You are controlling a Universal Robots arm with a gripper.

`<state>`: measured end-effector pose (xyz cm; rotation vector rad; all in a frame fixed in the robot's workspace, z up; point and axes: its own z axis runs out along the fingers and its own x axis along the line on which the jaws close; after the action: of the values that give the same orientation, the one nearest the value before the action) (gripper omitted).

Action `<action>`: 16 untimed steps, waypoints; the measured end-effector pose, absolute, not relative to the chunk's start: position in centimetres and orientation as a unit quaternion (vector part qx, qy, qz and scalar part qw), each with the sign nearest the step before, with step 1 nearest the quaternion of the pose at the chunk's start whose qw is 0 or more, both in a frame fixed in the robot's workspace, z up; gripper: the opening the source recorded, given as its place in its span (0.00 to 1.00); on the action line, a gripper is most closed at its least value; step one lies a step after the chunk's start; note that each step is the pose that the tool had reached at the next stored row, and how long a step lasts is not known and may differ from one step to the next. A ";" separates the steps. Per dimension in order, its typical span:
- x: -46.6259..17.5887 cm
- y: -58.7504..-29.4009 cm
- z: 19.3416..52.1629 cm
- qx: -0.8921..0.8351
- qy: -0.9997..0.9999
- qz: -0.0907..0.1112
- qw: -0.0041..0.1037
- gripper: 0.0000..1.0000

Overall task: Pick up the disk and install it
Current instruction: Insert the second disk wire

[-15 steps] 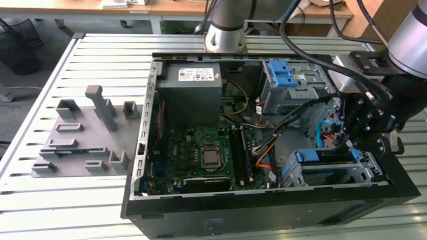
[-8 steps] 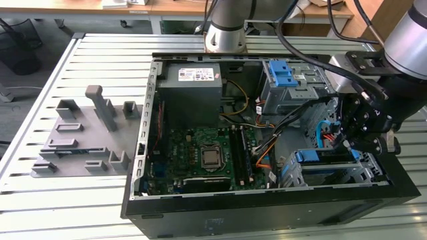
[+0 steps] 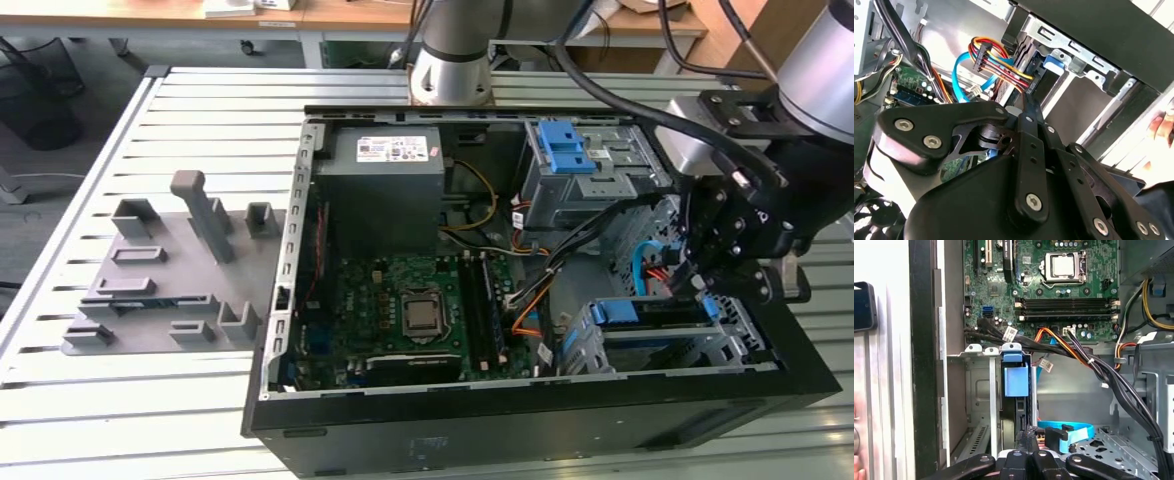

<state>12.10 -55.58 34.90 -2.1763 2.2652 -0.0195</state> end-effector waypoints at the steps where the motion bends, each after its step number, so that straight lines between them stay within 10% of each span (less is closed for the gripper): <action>1: 12.1 -55.6 35.0 -0.693 0.721 -0.006 0.000 0.11; 16: 10.0 -55.5 36.9 -0.693 0.721 -0.012 0.007 0.11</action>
<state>10.02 -55.54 36.86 -2.1674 2.2559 -0.0375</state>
